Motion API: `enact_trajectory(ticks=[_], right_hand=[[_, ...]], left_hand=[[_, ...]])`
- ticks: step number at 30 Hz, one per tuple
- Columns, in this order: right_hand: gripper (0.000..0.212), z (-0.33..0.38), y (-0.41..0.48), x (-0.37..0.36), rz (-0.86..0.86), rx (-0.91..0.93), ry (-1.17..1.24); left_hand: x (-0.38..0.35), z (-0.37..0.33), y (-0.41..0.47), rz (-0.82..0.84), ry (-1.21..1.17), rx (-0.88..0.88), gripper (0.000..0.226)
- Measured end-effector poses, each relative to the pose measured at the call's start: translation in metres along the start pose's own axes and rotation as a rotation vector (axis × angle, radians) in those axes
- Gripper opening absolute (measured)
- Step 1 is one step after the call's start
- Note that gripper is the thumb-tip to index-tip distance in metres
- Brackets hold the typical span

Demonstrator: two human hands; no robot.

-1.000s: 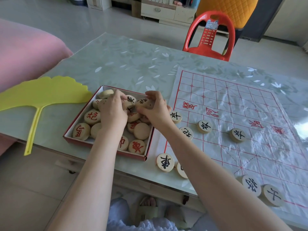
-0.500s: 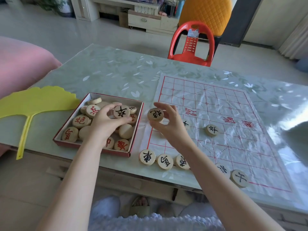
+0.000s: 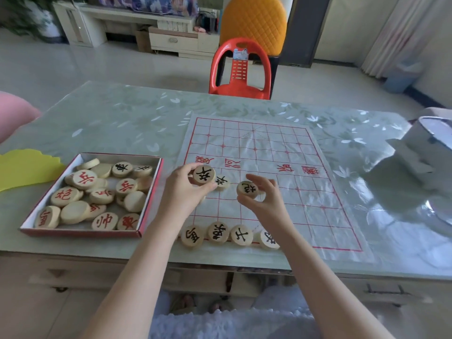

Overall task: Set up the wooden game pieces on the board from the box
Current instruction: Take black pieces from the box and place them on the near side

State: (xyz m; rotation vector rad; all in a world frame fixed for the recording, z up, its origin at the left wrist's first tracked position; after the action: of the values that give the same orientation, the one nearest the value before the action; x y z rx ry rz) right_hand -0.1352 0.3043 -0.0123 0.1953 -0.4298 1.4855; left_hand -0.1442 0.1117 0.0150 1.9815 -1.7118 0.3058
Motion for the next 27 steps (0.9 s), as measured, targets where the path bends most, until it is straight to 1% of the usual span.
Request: enact_trajectory(ticks=[3, 6, 9, 11, 15, 19, 22, 25, 27], right_hand=[[0.048, -0.015, 0.006, 0.031, -0.090, -0.021, -0.046], [0.050, -0.032, 0.009, 0.068, -0.218, -0.050, -0.134], [0.051, -0.052, 0.009, 0.107, -0.351, -0.129, -0.221], [0.050, -0.067, 0.009, 0.128, -0.408, -0.192, -0.263], [0.048, -0.090, 0.007, 0.152, -0.430, -0.250, -0.270], [0.047, -0.097, 0.009, 0.161, -0.432, -0.246, -0.251], [0.046, -0.100, 0.013, 0.161, -0.412, -0.251, -0.267], [0.046, -0.105, 0.017, 0.161, -0.385, -0.304, -0.328], [0.049, -0.105, 0.017, 0.162, -0.390, -0.309, -0.305]], left_hand=[[-0.021, -0.016, 0.003, 0.023, 0.030, -0.055, 0.050], [-0.049, -0.030, 0.009, 0.055, 0.033, -0.092, 0.047], [-0.085, -0.044, 0.013, 0.119, 0.044, -0.126, 0.049], [-0.109, -0.052, 0.016, 0.154, 0.059, -0.139, 0.049], [-0.150, -0.067, 0.021, 0.199, 0.079, -0.175, 0.049], [-0.181, -0.072, 0.026, 0.231, 0.122, -0.184, 0.050], [-0.196, -0.069, 0.031, 0.245, 0.171, -0.161, 0.053], [-0.210, -0.065, 0.035, 0.249, 0.195, -0.158, 0.053], [-0.216, -0.064, 0.036, 0.244, 0.249, -0.164, 0.053]])
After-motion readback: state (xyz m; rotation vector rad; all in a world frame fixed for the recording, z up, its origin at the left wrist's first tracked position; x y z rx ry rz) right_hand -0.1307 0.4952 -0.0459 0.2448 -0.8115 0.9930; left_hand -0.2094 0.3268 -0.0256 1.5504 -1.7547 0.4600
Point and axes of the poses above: each hand's wrist, its own y-axis towards the middle knuckle, its own x-axis out of the back of the hand, z = x × y, the point moved 7 cm from there along y, towards the middle knuckle, and after that the axes turned 9 degrees about -x, right-handed, at the moved point
